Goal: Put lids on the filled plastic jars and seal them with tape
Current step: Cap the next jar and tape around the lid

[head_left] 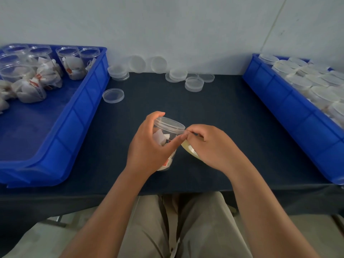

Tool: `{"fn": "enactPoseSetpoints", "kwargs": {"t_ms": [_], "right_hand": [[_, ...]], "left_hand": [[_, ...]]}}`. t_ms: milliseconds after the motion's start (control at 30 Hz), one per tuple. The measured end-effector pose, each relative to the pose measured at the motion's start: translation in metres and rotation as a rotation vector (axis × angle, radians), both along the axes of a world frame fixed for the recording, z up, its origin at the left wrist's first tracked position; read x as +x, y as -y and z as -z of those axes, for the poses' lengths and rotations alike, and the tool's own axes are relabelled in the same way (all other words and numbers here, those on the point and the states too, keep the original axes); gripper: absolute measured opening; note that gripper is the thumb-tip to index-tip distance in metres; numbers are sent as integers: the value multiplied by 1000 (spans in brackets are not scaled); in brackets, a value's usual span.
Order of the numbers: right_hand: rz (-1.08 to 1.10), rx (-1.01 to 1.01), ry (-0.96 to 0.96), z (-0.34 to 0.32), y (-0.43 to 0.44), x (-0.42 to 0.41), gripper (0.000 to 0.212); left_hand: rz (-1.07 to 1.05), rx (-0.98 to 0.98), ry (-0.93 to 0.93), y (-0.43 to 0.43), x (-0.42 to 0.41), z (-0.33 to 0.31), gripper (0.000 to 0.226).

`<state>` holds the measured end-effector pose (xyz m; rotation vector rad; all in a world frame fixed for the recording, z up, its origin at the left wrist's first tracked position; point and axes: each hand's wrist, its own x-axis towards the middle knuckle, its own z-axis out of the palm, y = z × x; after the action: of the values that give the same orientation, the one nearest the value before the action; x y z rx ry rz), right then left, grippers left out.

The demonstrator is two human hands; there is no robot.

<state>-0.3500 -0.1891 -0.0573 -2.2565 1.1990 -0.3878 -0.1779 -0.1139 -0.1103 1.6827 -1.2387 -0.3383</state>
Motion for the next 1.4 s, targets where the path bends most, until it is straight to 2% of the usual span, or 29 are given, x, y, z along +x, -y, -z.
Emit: {"fn": "enactPoseSetpoints", "kwargs": {"t_ms": [233, 433, 600, 633, 767, 867, 967, 1100, 1300, 1400], "right_hand": [[1, -14, -19, -2, -3, 3, 19], [-176, 195, -74, -2, 10, -9, 33], [-220, 265, -93, -4, 19, -21, 67], [-216, 259, -93, -4, 21, -23, 65], [-186, 211, -119, -1, 30, -28, 34], [-154, 187, -129, 9, 33, -23, 39], [-172, 190, -119, 17, 32, -16, 44], [-182, 193, -100, 21, 33, -10, 48], [-185, 150, -74, 21, 27, -5, 46], [-136, 121, -21, 21, 21, -5, 44]], "left_hand": [[-28, 9, -72, 1, 0, -1, 67], [103, 39, -318, 1, 17, -6, 50], [188, 61, -402, 6, 32, -5, 38], [202, 71, -424, 6, 36, -5, 36], [252, 73, -578, 5, 47, 1, 35], [326, 66, -664, 2, 51, 6, 47], [384, 54, -745, 2, 52, 13, 47], [452, 54, -764, 5, 51, 20, 50], [408, 166, -709, 9, 55, 16, 55], [336, 144, -511, 9, 56, 14, 52]]}}
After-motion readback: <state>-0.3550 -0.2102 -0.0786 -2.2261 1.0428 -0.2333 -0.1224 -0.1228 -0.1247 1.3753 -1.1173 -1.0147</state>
